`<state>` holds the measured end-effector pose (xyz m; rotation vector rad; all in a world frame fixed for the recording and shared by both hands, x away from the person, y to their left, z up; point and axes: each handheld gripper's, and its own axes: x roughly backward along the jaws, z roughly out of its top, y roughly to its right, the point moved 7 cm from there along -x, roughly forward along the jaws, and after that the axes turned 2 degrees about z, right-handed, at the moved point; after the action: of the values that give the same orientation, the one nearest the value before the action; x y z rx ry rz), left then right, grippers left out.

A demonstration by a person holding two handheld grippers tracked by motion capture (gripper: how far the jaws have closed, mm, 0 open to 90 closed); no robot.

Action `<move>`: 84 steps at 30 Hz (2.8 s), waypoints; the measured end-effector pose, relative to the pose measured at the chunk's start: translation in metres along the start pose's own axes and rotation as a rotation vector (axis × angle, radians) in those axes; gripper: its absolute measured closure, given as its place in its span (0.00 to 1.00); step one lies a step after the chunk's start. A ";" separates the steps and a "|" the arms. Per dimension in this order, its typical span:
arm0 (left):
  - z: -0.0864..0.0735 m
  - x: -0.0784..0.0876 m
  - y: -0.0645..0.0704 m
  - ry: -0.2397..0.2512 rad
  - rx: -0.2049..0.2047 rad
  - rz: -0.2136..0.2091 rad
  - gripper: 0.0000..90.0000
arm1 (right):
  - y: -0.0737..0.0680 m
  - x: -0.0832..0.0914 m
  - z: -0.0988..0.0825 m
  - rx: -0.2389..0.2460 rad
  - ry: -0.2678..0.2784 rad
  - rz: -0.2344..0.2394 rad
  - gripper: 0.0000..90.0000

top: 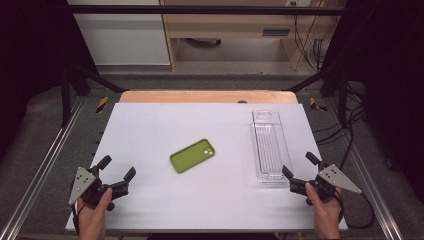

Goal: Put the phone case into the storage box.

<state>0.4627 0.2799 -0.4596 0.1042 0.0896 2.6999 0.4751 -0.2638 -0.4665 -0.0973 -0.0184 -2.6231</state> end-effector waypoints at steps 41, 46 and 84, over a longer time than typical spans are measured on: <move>-0.002 -0.152 0.086 -0.537 -0.181 -0.207 0.22 | 0.001 0.007 -0.003 0.019 -0.036 -0.041 0.03; -0.011 -0.163 0.087 -0.584 -0.221 -0.204 0.43 | 0.002 0.008 -0.003 0.013 -0.031 -0.044 0.03; -0.058 -0.183 0.131 -0.815 -0.347 -0.349 1.00 | 0.007 0.011 -0.004 -0.019 -0.024 -0.056 0.03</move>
<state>0.5674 0.0805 -0.5178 0.9567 -0.5448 2.0995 0.4690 -0.2757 -0.4700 -0.1369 -0.0048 -2.6783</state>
